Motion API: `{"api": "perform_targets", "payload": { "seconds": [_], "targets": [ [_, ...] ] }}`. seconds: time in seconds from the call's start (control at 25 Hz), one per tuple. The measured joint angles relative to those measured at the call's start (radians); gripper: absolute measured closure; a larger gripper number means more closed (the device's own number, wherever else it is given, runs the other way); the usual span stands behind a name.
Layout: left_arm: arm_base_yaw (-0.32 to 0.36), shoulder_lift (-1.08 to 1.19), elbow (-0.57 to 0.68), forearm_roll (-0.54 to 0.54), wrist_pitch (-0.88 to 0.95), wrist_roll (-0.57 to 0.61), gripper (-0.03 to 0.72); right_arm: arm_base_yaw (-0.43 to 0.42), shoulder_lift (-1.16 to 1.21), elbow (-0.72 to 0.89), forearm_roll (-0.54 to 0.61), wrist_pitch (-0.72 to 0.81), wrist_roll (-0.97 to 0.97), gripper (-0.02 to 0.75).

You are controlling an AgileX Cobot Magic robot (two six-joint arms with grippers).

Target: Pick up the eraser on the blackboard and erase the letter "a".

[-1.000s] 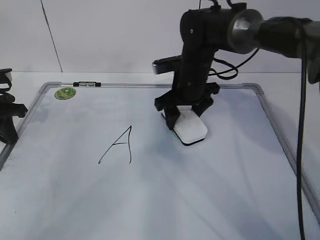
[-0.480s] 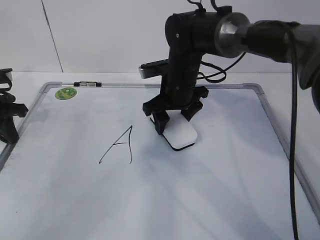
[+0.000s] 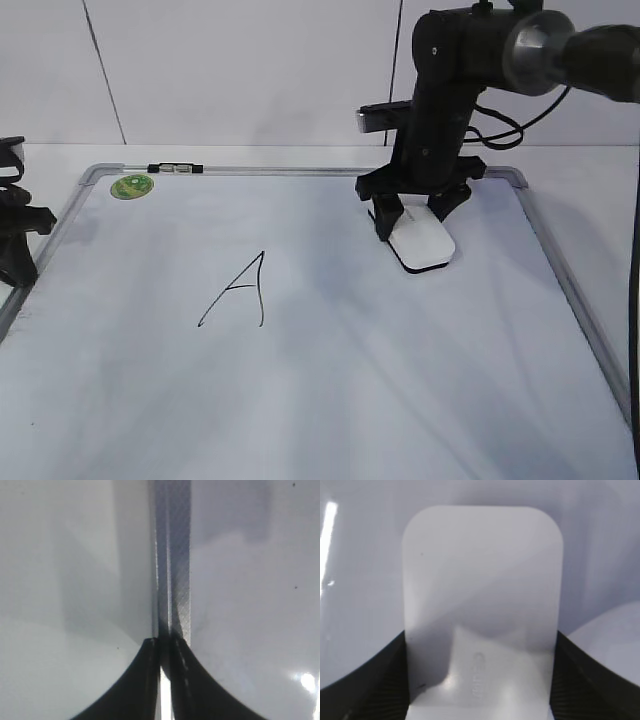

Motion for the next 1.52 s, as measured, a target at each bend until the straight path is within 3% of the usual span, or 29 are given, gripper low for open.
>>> {"api": "perform_targets", "payload": {
  "seconds": [0.4, 0.76, 1.28, 1.52],
  "targets": [
    [0.000, 0.000, 0.000, 0.000, 0.000, 0.000, 0.649, -0.048, -0.002, 0.000, -0.077, 0.000, 0.007, 0.171],
    [0.000, 0.000, 0.000, 0.000, 0.000, 0.000, 0.649, -0.047, -0.002, 0.000, -0.009, 0.000, -0.021, 0.171],
    [0.000, 0.000, 0.000, 0.000, 0.000, 0.000, 0.649, 0.139, -0.002, 0.002, 0.120, 0.000, -0.077, 0.171],
    [0.000, 0.000, 0.000, 0.000, 0.000, 0.000, 0.649, 0.158, -0.010, 0.006, 0.126, -0.002, -0.079, 0.171]
  ]
}}
